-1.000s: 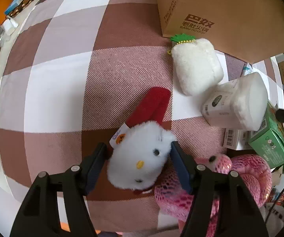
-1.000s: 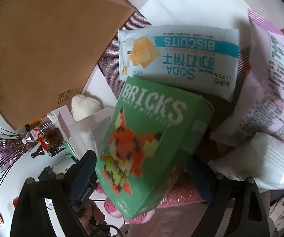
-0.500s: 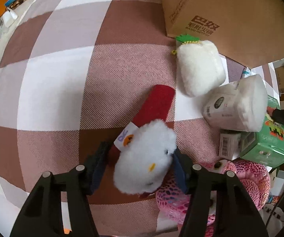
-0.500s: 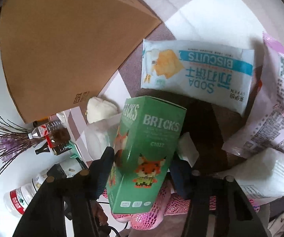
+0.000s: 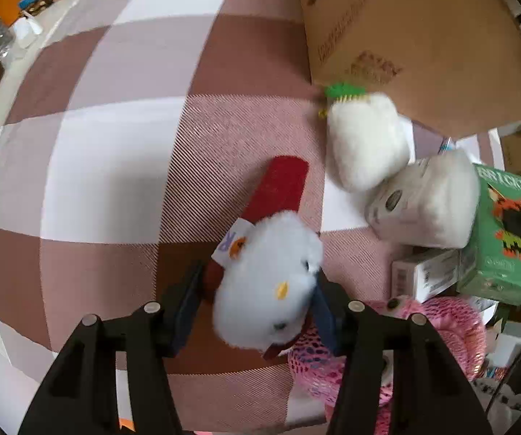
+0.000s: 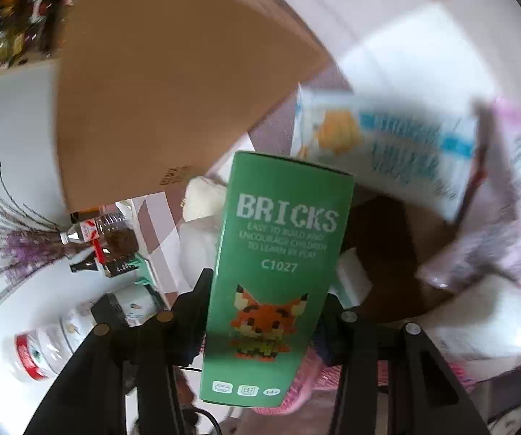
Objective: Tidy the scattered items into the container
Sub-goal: 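Carry the BRICKS box and Hello Kitty plush over the cardboard box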
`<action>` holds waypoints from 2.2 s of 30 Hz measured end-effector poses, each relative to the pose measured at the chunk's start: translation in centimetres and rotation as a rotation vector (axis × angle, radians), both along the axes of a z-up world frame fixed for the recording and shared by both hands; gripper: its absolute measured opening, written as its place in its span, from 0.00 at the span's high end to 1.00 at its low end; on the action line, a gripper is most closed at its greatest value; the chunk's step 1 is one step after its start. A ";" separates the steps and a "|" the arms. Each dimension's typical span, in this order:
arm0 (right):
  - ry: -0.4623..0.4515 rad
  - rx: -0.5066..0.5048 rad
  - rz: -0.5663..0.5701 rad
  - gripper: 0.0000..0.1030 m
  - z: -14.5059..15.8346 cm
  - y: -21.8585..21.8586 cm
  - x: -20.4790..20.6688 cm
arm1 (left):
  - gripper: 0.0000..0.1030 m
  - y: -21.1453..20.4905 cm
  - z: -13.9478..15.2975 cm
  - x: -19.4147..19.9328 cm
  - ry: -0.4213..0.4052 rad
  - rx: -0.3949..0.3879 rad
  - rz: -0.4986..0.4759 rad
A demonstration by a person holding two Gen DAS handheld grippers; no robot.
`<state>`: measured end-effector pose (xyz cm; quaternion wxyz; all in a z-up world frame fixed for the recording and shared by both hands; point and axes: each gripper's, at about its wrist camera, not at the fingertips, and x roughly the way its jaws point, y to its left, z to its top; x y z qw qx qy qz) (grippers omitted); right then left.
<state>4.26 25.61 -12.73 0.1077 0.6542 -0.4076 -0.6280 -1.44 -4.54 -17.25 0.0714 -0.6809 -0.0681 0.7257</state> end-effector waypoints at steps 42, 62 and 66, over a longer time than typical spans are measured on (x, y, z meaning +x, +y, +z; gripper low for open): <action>0.368 0.293 0.127 0.54 14.6 1.4 1.3 | 0.50 3.6 22.6 3.7 0.420 0.085 -0.208; 0.462 0.378 0.115 0.54 19.3 3.2 -2.0 | 0.50 4.9 26.2 -0.3 0.465 0.126 -0.207; 0.472 0.386 0.124 0.54 19.7 2.9 -3.3 | 0.50 5.1 26.7 -1.5 0.480 0.122 -0.209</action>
